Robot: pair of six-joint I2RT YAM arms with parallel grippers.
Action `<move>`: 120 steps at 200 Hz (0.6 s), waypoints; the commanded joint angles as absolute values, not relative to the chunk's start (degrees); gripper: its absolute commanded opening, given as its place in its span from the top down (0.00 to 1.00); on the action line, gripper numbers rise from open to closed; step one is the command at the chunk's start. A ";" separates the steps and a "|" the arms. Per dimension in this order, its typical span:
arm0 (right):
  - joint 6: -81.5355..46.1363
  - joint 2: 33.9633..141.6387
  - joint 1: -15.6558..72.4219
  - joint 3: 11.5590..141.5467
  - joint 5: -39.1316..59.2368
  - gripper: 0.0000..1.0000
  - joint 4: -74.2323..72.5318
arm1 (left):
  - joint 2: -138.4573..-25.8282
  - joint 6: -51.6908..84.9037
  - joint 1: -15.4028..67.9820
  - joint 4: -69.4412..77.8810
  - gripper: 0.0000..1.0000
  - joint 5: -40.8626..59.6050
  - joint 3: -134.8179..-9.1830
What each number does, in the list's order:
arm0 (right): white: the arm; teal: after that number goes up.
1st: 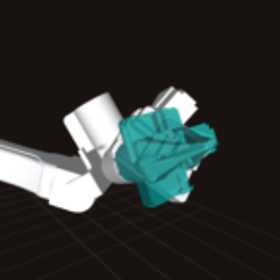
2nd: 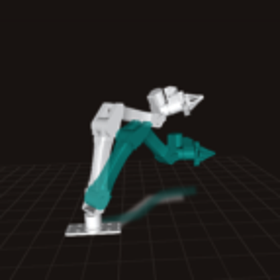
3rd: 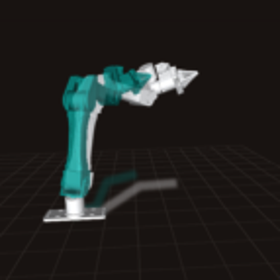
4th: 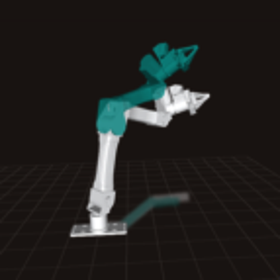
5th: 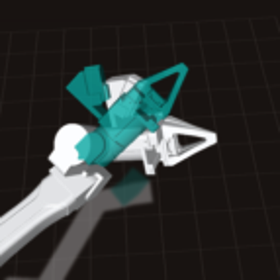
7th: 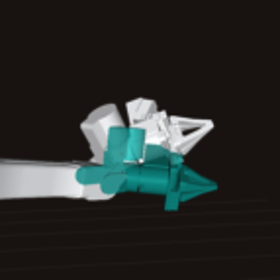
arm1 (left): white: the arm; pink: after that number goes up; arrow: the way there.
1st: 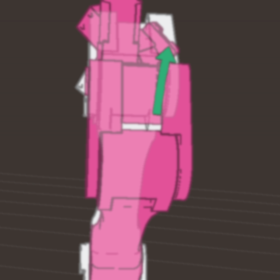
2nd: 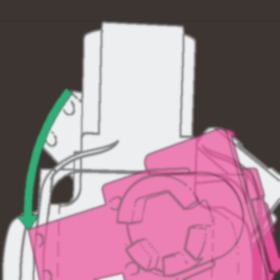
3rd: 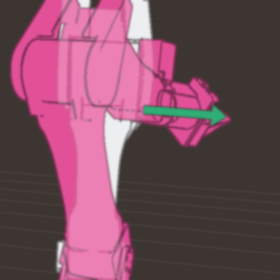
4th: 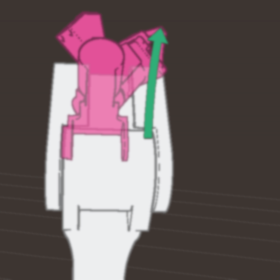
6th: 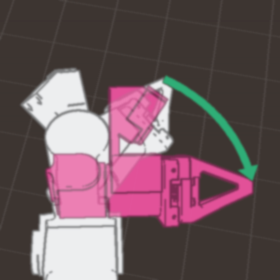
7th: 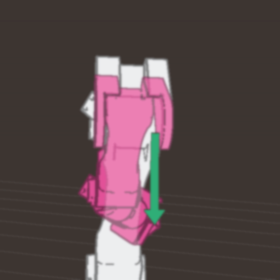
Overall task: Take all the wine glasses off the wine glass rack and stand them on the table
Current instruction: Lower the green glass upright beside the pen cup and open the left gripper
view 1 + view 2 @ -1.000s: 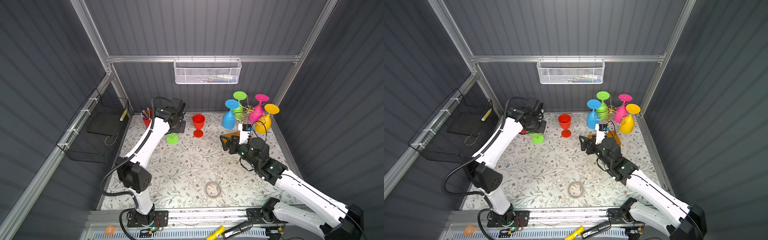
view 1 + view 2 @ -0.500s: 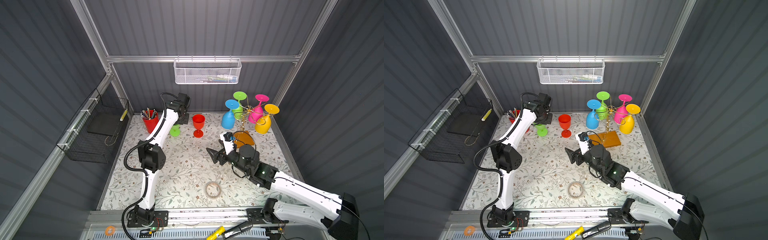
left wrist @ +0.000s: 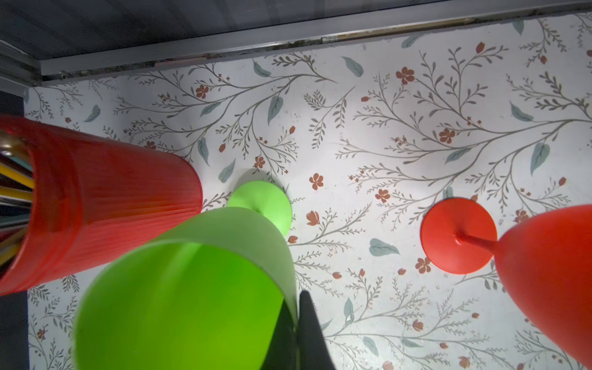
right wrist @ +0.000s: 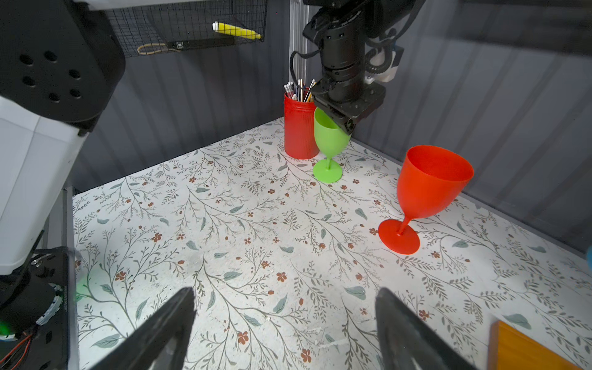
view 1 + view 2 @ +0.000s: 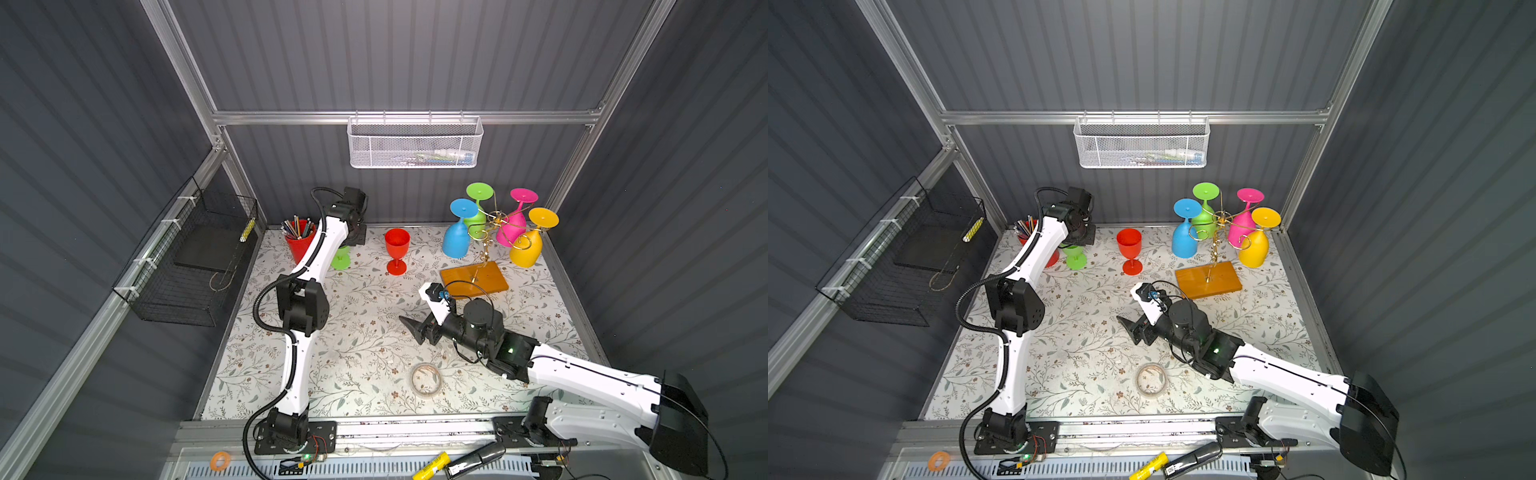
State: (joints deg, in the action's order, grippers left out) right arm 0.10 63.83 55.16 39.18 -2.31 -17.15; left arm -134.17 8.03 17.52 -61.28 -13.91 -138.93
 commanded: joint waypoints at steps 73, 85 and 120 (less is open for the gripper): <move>0.37 66.77 57.74 36.50 -0.43 0.10 -22.38 | -138.44 6.23 15.03 -59.33 1.00 -10.47 -143.95; 0.26 66.88 57.74 36.39 -0.32 0.10 -22.59 | -138.06 6.33 14.94 -58.87 0.98 -10.29 -143.29; 0.01 66.94 57.74 36.36 -0.43 0.10 -22.59 | -137.72 6.28 14.94 -58.78 0.78 -10.45 -143.50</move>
State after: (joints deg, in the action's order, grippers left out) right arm 0.12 66.85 57.47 36.95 -0.75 -20.78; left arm -137.29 6.59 15.27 -58.26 -11.66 -143.09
